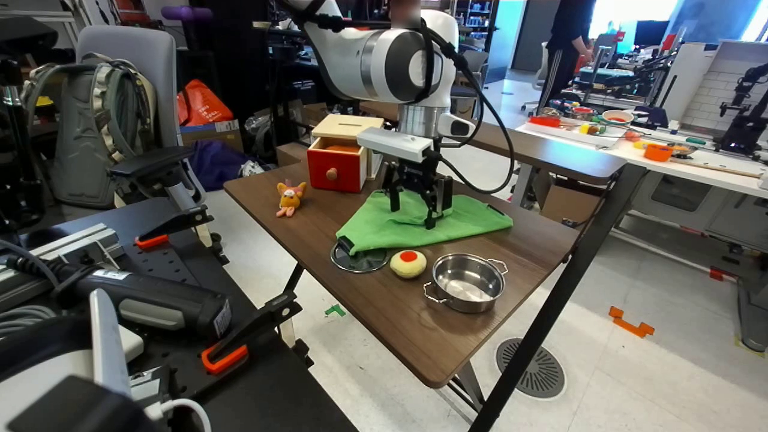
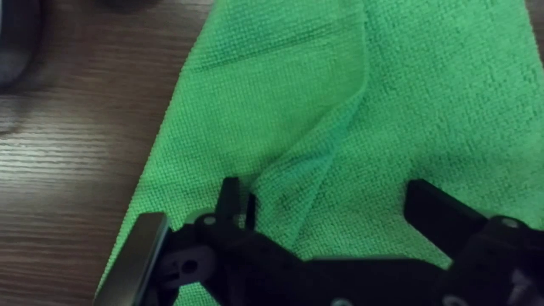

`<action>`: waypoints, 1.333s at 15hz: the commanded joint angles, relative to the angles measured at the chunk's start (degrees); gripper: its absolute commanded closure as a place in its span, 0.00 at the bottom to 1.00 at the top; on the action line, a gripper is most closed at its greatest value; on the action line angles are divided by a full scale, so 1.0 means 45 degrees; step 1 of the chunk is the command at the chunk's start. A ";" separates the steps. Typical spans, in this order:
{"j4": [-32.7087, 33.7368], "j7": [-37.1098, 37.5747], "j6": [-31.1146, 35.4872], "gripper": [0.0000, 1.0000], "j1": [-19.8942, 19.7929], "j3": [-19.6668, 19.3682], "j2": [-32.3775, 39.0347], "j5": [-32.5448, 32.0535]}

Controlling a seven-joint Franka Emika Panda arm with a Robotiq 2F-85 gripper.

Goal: Use the green towel to wipe the tabletop

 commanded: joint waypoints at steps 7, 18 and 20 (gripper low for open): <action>0.2188 -0.0078 -0.0467 0.00 0.0354 0.0783 0.0875 0.0361; 0.5423 -0.0238 -0.3010 0.00 0.0192 0.0882 0.2851 0.0708; 0.6002 -0.0297 -0.3468 0.00 0.0116 0.0864 0.3205 0.0721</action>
